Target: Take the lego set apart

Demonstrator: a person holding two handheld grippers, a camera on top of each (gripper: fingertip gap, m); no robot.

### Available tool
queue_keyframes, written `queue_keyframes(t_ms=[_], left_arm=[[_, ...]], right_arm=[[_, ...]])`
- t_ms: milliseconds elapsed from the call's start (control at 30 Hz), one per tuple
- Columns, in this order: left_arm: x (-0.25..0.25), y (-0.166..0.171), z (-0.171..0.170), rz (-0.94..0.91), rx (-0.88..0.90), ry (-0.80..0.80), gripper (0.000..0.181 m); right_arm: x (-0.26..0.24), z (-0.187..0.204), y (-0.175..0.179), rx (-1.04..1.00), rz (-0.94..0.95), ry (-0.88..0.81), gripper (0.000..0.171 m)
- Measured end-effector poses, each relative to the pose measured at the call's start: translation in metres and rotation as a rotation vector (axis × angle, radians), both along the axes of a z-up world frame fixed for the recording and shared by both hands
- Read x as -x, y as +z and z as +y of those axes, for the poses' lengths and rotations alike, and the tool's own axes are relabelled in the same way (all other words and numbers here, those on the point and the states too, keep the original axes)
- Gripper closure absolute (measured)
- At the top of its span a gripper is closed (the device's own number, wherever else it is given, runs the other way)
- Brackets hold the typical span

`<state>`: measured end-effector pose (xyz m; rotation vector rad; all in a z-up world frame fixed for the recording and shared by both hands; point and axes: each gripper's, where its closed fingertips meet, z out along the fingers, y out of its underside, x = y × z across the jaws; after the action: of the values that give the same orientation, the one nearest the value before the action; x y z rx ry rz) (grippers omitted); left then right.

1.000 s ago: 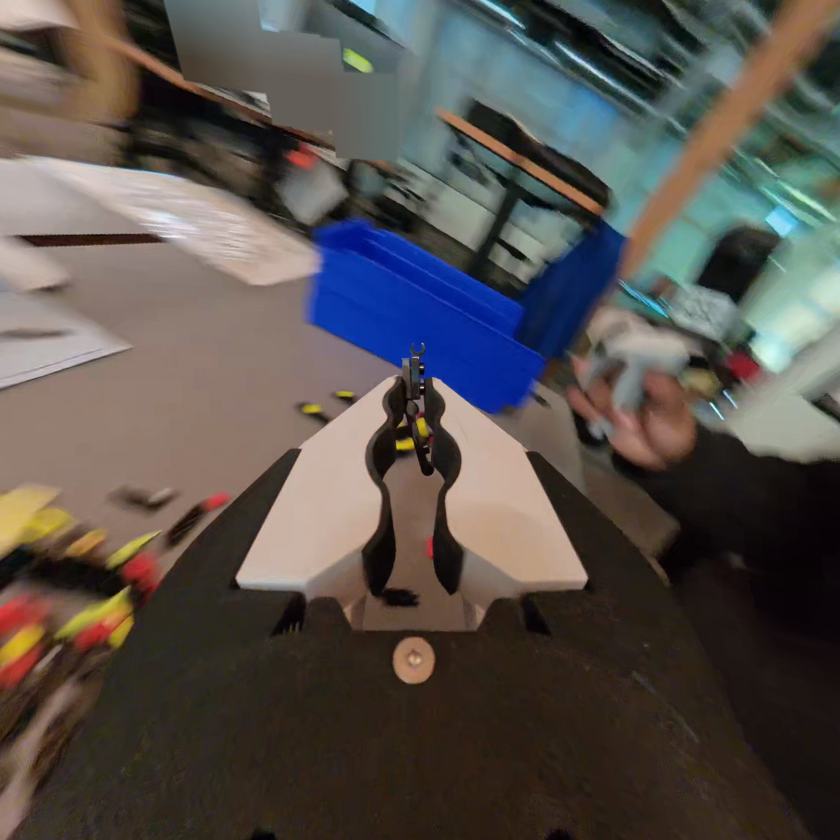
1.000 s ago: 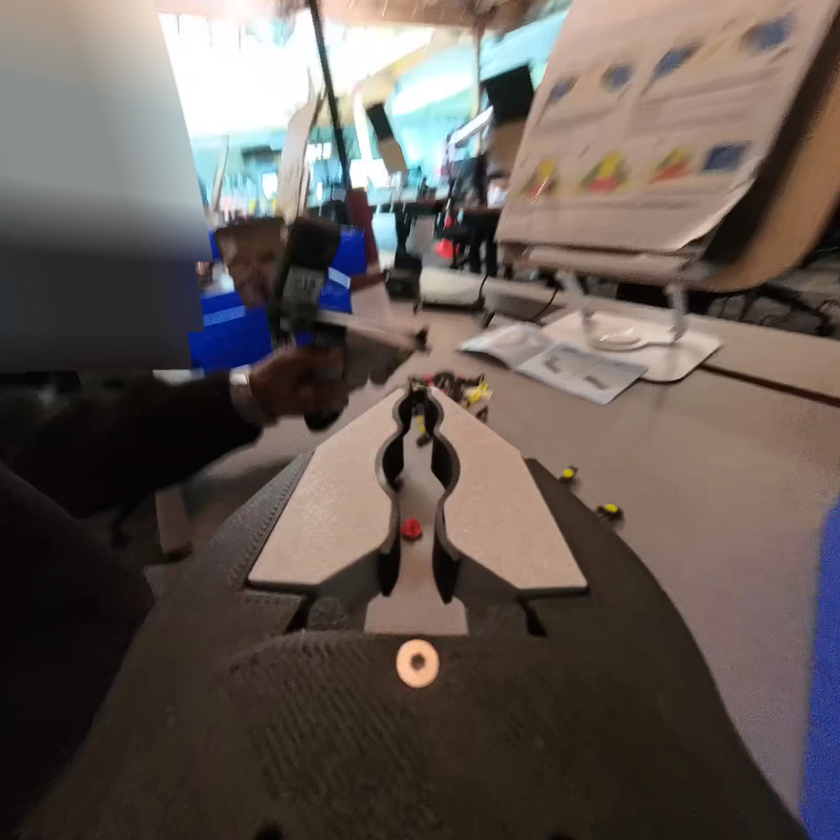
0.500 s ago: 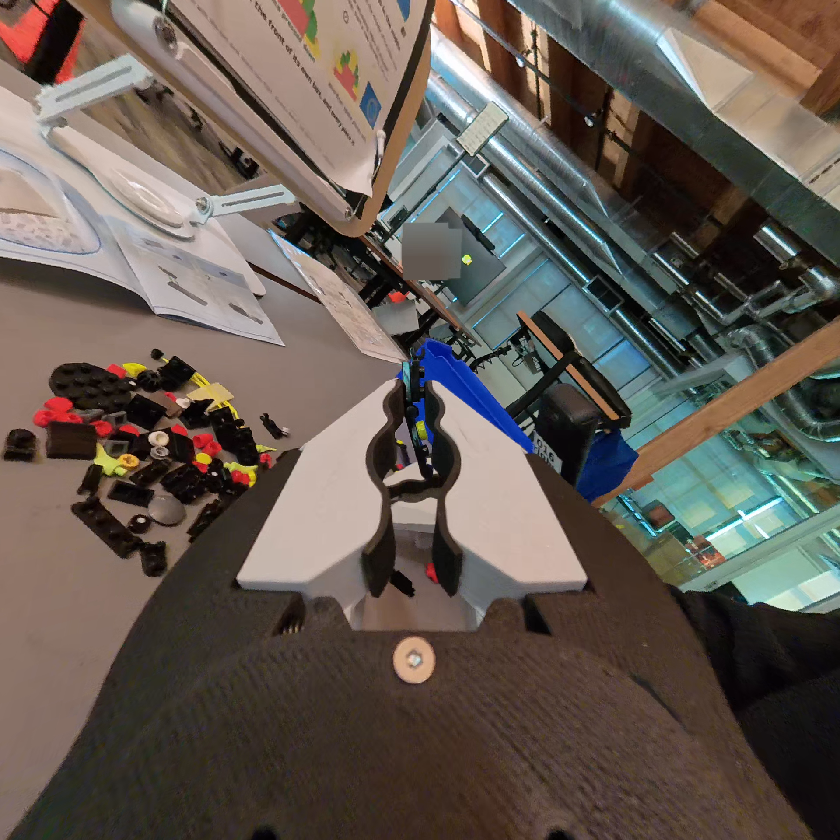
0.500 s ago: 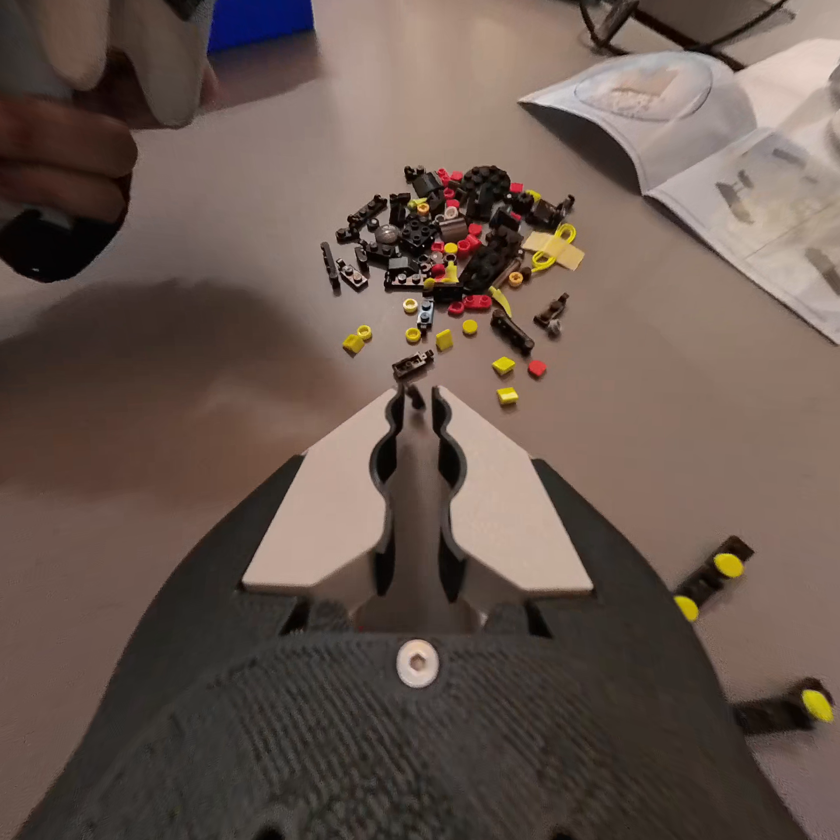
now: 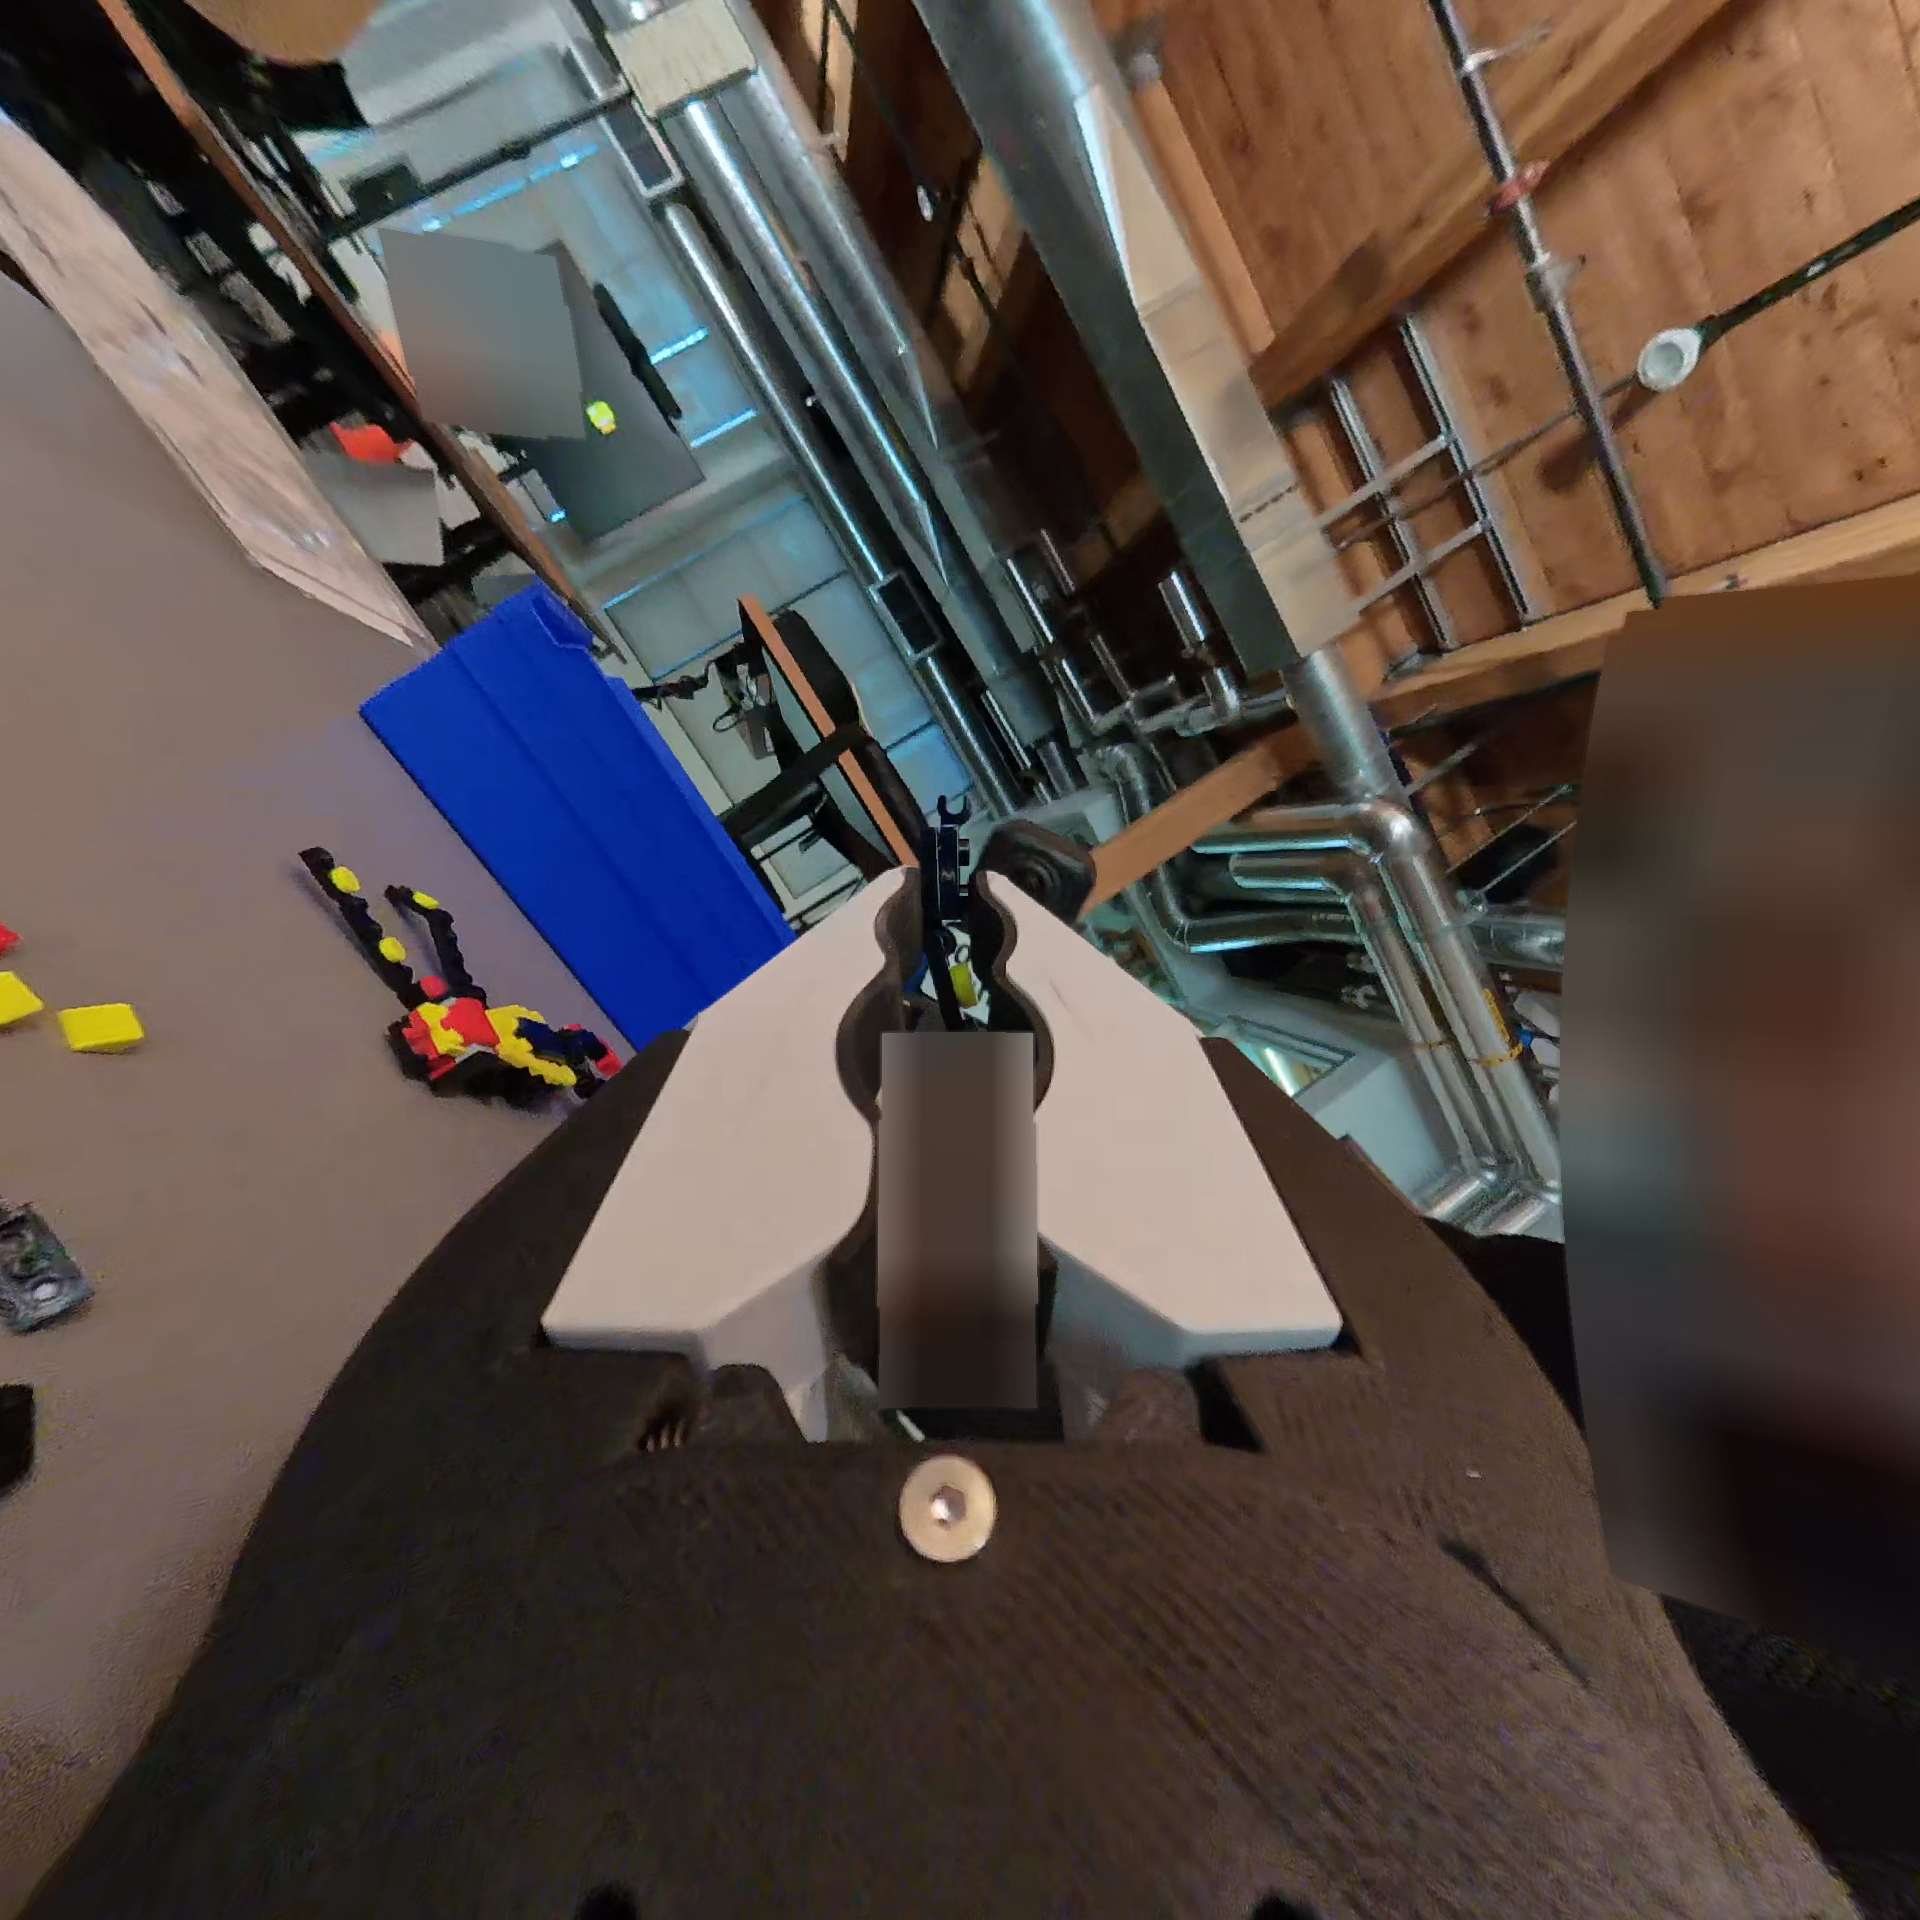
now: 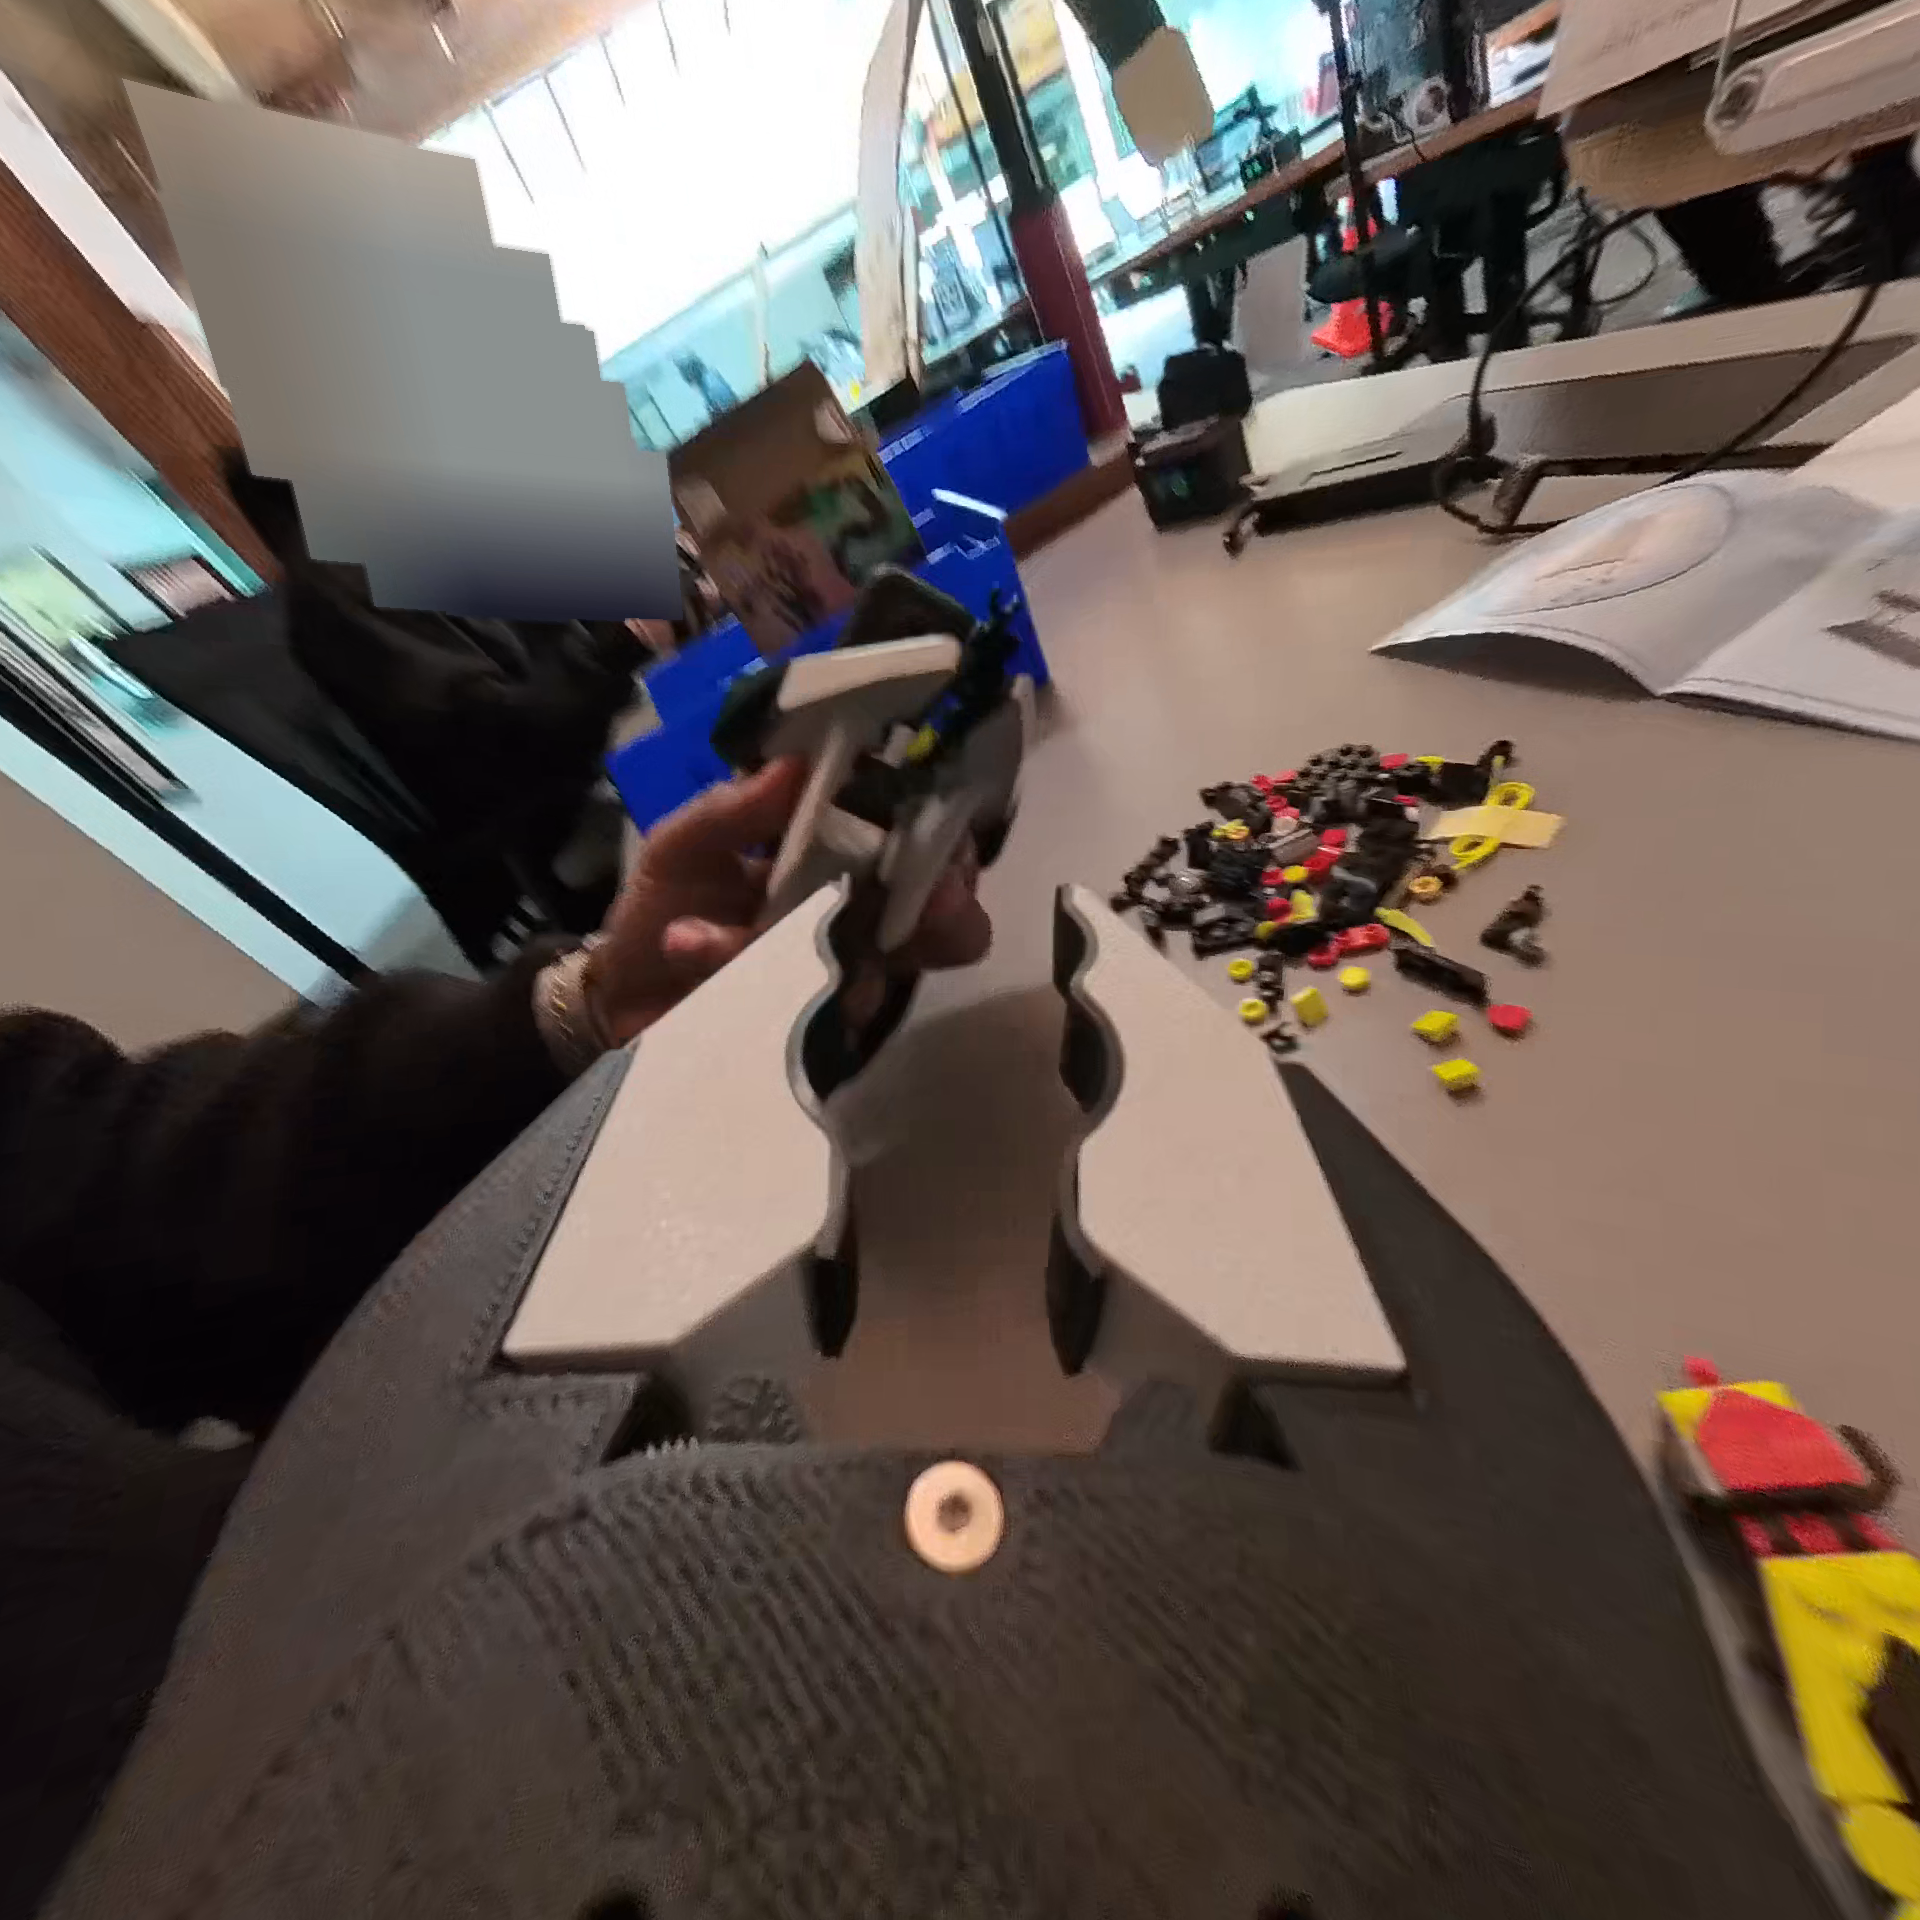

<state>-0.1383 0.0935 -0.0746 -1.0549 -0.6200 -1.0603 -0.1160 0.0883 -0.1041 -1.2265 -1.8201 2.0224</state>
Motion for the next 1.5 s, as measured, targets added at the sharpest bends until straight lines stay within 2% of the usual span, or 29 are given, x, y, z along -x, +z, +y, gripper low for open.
queue_keyframes(t_ms=[133, 267, 367, 433, 600, 767, 867, 967, 1033, 1133, 1333, 1367, 1400, 1433, 1500], left_arm=[[-0.013, -0.003, 0.013, 0.060, 0.039, -0.020, 0.175], [-0.020, -0.008, 0.023, 0.108, 0.086, -0.013, 0.175], [-0.024, -0.010, 0.026, 0.123, 0.099, -0.023, 0.175], [-0.025, -0.010, 0.027, 0.115, 0.099, -0.028, 0.174], [-0.030, -0.009, 0.026, 0.072, 0.081, -0.075, 0.176], [-0.043, -0.008, 0.022, 0.021, 0.043, -0.216, 0.172], [-0.051, -0.018, 0.028, 0.120, 0.149, -0.228, 0.175], [-0.053, -0.020, 0.031, 0.173, 0.182, -0.202, 0.174], [-0.052, -0.021, 0.031, 0.168, 0.183, -0.192, 0.166], [-0.057, -0.021, 0.032, 0.187, 0.188, -0.215, 0.174], [-0.037, -0.013, 0.031, 0.296, 0.275, -0.086, 0.176], [-0.025, -0.010, 0.029, 0.272, 0.278, -0.009, 0.175], [0.009, 0.003, 0.012, 0.171, 0.209, 0.140, 0.175], [0.041, 0.011, -0.015, 0.071, 0.142, 0.220, 0.175], [0.073, -0.001, -0.055, 0.162, 0.260, 0.323, 0.175]], right_arm=[[-0.001, 0.003, 0.005, 0.210, -0.097, 0.034, 0.132], [-0.002, -0.001, -0.002, 0.283, -0.166, 0.072, 0.135], [-0.003, -0.003, -0.002, 0.300, -0.175, 0.089, 0.144], [-0.005, -0.002, 0.001, 0.312, -0.162, 0.105, 0.162], [-0.014, 0.002, 0.000, 0.180, -0.151, 0.165, 0.167], [-0.034, 0.012, -0.004, -0.012, -0.143, 0.200, 0.168], [-0.042, 0.016, -0.013, -0.068, -0.159, 0.183, 0.167], [-0.043, 0.016, -0.017, -0.068, -0.182, 0.182, 0.167], [-0.045, 0.013, -0.016, -0.038, -0.206, 0.211, 0.167], [-0.047, 0.012, -0.017, -0.027, -0.227, 0.220, 0.167], [-0.036, 0.021, -0.003, 0.099, -0.264, 0.172, 0.167], [-0.039, 0.020, -0.007, 0.083, -0.273, 0.193, 0.167], [-0.045, 0.016, -0.020, 0.011, -0.309, 0.220, 0.167], [-0.046, 0.016, -0.030, -0.044, -0.313, 0.200, 0.167], [-0.045, 0.015, -0.015, 0.045, -0.284, 0.172, 0.168]])
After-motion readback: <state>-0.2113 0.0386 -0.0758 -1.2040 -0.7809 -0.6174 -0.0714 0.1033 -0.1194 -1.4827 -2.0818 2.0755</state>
